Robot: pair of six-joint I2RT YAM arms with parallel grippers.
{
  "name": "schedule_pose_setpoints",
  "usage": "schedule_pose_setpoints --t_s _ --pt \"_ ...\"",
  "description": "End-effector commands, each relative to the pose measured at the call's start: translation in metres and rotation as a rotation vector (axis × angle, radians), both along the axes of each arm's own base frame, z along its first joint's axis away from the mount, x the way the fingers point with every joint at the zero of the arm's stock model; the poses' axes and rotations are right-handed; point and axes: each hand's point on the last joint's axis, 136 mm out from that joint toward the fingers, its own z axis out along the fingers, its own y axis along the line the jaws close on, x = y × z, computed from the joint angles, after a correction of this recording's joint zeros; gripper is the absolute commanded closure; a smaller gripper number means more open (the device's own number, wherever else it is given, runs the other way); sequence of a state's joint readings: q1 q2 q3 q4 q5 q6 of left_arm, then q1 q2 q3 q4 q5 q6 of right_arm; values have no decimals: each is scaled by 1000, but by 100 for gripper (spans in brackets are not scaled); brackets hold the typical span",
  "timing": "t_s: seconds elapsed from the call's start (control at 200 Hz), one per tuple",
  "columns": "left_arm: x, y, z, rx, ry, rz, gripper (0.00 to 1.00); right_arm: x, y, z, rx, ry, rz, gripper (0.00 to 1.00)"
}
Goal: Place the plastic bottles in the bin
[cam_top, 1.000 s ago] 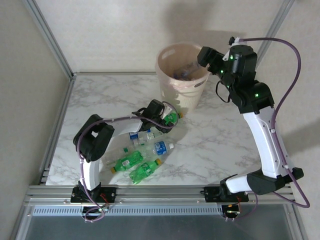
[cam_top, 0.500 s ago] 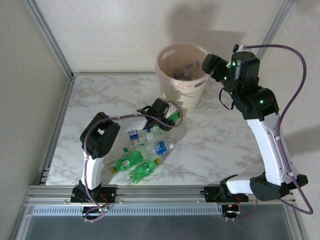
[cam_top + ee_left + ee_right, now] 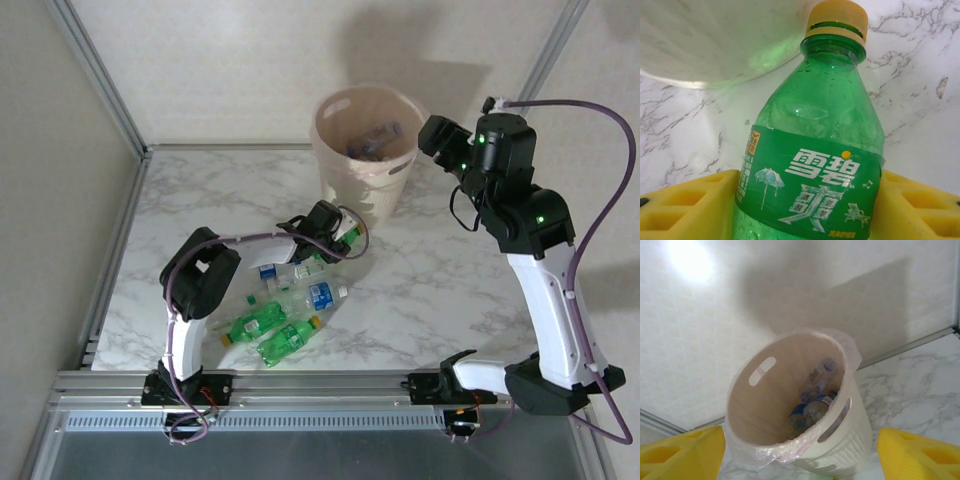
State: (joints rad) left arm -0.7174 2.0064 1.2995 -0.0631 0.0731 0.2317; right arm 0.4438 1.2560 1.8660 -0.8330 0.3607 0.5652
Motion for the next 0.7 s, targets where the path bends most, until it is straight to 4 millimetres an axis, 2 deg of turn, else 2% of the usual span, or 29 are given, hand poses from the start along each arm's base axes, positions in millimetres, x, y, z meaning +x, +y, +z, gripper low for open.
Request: schedule_pose_setpoints --t_s 0.0,0.18,0.34,0.516,0.696 --pt "4 1 34 -35 -74 29 42 -7 -10 6 -6 -6 -33 21" --pt "1 0 46 -51 -85 21 44 -11 -12 7 10 -7 -29 21" --pt "-6 -4 59 -67 -96 5 44 -10 -7 -5 13 40 5 21" --pt "-18 -10 84 -104 -127 -5 45 -11 7 -30 37 138 112 21" --pt "-37 -21 128 -195 -166 -30 45 -12 11 -43 97 174 160 23"
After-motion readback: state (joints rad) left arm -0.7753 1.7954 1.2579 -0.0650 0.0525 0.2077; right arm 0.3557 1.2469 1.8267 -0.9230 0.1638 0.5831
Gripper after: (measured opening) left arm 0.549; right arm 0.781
